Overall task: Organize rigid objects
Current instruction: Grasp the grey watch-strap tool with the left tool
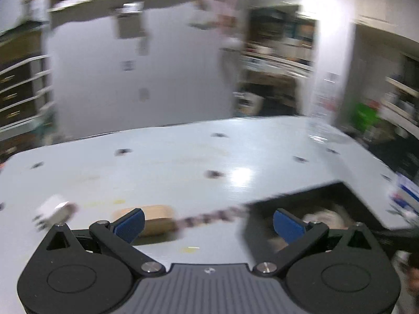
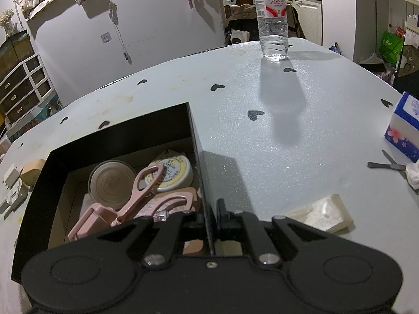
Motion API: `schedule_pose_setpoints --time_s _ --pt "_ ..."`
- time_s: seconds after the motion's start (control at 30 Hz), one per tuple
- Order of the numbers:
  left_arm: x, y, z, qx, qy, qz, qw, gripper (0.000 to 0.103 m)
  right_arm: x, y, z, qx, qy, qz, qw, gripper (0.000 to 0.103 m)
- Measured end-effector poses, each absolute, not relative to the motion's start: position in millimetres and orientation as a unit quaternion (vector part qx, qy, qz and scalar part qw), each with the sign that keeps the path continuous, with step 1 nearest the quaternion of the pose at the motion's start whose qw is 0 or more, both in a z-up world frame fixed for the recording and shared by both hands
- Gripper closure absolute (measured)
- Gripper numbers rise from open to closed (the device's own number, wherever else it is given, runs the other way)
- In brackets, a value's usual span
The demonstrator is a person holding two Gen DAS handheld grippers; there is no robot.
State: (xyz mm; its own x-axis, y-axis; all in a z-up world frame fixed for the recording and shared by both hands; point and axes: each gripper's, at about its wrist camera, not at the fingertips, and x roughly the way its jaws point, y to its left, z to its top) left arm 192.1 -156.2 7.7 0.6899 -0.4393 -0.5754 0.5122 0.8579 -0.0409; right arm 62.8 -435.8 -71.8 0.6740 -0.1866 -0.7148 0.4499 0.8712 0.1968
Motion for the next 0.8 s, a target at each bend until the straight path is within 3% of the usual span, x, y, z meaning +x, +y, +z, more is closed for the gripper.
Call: schedule_pose_setpoints --time_s 0.63,0.8 --pt "238.7 -102.5 -58.4 -0.058 0.354 -0.025 0.933 0.002 63.1 -435.8 -72.2 0.182 0.363 -0.177 0.897 0.096" --pt "252.7 -111.8 -73.5 -0.035 0.352 0.017 0.935 0.013 63.8 -436.0 -73.1 0.181 0.364 -0.177 0.896 0.096"
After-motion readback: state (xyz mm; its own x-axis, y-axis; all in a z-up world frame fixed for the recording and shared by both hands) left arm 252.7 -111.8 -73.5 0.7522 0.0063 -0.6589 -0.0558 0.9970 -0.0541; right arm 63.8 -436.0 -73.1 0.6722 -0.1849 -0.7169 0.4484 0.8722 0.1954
